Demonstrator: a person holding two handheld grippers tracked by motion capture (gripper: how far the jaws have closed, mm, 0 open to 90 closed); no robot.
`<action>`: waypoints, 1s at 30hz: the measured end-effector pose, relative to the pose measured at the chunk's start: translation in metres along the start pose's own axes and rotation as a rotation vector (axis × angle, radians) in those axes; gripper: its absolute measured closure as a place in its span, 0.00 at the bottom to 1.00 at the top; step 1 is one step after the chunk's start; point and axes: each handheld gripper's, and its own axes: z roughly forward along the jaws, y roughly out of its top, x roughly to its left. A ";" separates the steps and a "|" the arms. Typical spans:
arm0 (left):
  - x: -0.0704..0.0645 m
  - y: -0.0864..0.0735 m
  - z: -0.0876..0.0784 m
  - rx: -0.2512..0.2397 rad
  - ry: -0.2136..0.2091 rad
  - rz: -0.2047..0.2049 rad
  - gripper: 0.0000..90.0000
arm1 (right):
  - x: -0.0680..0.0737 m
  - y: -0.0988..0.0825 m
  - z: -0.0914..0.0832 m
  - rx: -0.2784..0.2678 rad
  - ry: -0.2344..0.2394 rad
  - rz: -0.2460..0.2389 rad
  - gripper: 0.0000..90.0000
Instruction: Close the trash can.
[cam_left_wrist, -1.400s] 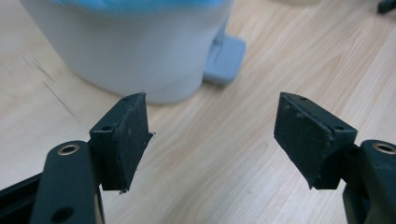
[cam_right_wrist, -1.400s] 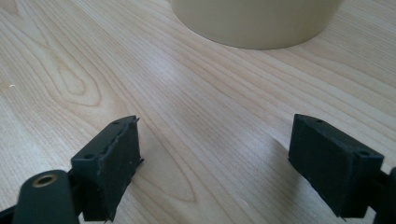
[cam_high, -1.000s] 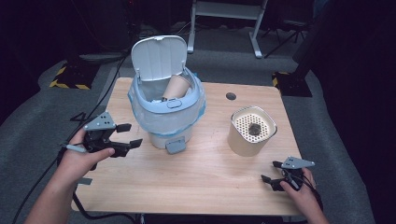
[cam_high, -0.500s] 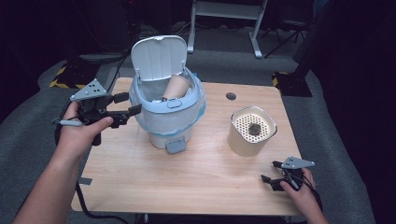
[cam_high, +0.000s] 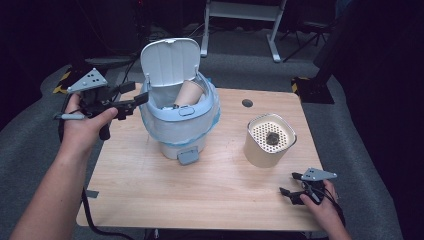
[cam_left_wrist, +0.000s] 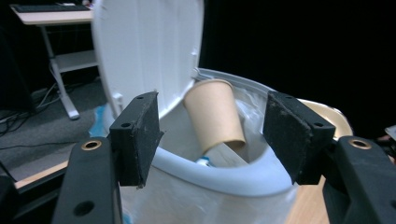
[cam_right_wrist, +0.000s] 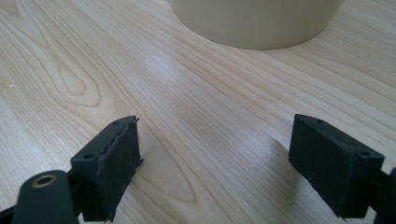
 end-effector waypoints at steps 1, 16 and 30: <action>0.001 0.001 0.001 -0.004 0.009 -0.002 0.41 | 0.000 0.000 0.000 0.000 0.000 0.000 0.18; 0.031 0.020 0.022 0.010 0.074 -0.016 0.36 | 0.000 0.000 0.000 0.000 0.000 0.000 0.18; 0.049 0.031 0.045 -0.013 0.084 -0.015 0.36 | 0.000 0.000 0.000 0.000 0.000 0.000 0.18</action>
